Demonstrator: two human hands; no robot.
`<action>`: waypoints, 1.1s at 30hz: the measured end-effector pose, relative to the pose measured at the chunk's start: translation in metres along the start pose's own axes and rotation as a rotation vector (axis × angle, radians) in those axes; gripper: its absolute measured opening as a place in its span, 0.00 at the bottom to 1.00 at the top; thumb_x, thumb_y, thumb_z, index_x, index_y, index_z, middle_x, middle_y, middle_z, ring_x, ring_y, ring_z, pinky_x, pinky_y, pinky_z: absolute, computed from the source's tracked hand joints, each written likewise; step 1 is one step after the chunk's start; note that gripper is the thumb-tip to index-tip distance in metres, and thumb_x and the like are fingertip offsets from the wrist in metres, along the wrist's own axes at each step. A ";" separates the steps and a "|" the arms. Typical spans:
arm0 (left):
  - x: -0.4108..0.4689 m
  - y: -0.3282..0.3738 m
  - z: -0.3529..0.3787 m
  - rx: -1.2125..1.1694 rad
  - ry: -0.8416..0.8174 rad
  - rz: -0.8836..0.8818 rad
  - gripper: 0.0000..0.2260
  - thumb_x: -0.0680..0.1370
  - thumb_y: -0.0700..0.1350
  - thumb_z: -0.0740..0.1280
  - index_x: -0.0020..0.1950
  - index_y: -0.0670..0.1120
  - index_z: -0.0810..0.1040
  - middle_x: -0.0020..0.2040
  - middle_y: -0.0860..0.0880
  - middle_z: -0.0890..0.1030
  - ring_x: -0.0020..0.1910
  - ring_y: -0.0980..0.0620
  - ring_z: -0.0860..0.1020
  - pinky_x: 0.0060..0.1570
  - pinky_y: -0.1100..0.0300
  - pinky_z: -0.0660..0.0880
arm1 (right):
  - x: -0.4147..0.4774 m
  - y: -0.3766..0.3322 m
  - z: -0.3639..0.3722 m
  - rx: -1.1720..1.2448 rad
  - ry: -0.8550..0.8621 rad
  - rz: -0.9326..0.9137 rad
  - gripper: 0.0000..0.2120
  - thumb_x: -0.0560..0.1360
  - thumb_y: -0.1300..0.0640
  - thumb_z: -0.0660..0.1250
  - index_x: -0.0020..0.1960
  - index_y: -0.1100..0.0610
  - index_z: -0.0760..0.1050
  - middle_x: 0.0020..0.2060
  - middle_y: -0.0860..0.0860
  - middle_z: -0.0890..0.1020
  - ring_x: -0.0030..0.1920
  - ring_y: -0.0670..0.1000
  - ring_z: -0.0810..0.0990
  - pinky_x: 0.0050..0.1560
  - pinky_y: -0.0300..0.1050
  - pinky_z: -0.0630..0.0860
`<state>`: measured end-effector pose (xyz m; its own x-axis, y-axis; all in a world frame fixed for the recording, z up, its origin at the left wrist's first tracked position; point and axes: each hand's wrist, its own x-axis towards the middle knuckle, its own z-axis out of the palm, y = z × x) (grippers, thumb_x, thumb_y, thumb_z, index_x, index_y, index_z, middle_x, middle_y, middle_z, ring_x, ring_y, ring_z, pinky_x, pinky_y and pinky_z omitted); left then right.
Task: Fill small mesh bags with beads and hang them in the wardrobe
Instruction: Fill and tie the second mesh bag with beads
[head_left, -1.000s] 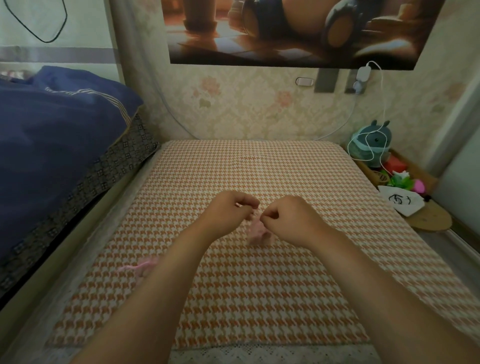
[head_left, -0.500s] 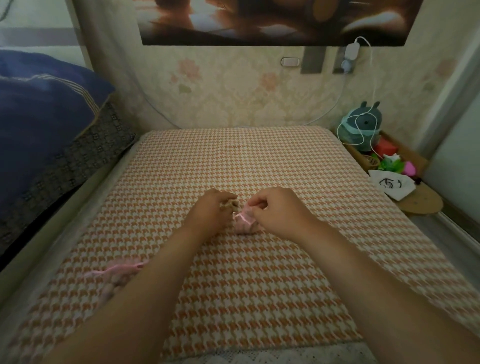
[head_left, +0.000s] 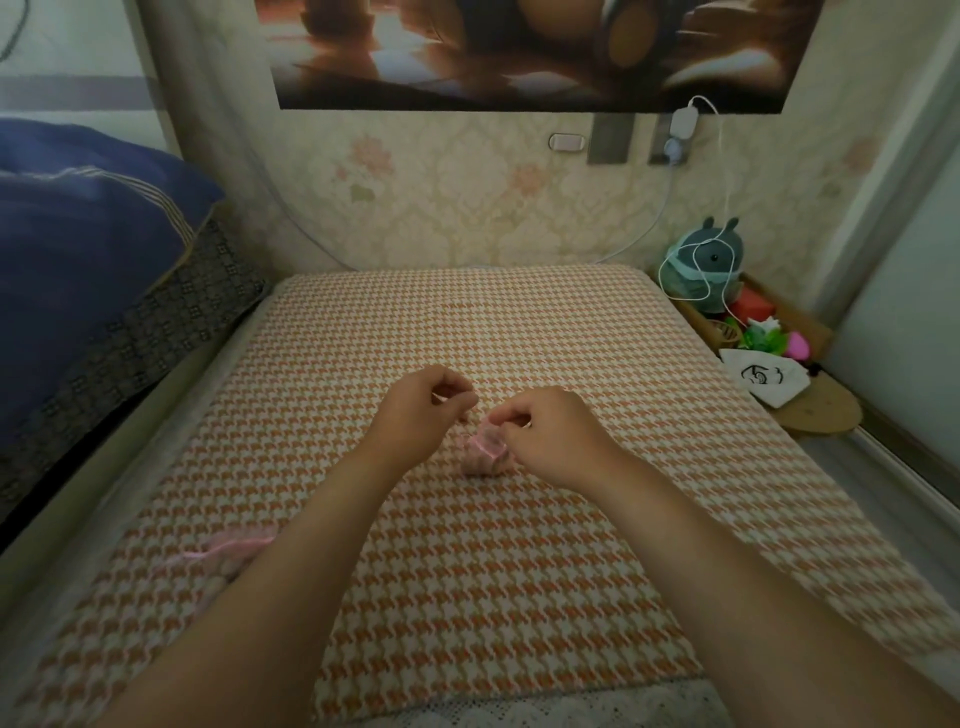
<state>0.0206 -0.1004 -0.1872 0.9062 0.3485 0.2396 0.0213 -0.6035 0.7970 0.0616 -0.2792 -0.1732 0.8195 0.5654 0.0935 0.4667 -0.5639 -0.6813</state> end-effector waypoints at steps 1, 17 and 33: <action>-0.002 0.009 -0.002 -0.019 -0.007 0.031 0.02 0.76 0.45 0.73 0.47 0.50 0.82 0.42 0.55 0.82 0.39 0.60 0.79 0.40 0.67 0.74 | 0.000 -0.001 0.000 -0.008 -0.008 0.001 0.12 0.80 0.56 0.65 0.61 0.51 0.83 0.55 0.46 0.85 0.50 0.44 0.83 0.44 0.34 0.76; -0.027 0.032 -0.005 0.297 -0.080 0.065 0.05 0.74 0.53 0.73 0.49 0.58 0.83 0.47 0.60 0.80 0.45 0.63 0.78 0.42 0.61 0.76 | -0.003 -0.003 -0.003 -0.033 -0.022 -0.008 0.13 0.81 0.58 0.63 0.60 0.53 0.84 0.51 0.49 0.86 0.46 0.47 0.83 0.46 0.44 0.80; -0.027 0.025 -0.031 0.271 -0.076 -0.085 0.06 0.76 0.43 0.69 0.47 0.50 0.86 0.38 0.56 0.83 0.32 0.59 0.79 0.27 0.68 0.71 | 0.020 0.016 0.013 -0.037 0.084 0.098 0.11 0.80 0.60 0.63 0.55 0.49 0.82 0.55 0.45 0.83 0.52 0.47 0.81 0.53 0.45 0.79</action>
<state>-0.0167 -0.1031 -0.1564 0.9250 0.3576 0.1283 0.2013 -0.7478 0.6327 0.0813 -0.2693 -0.1918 0.8861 0.4548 0.0892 0.3936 -0.6367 -0.6631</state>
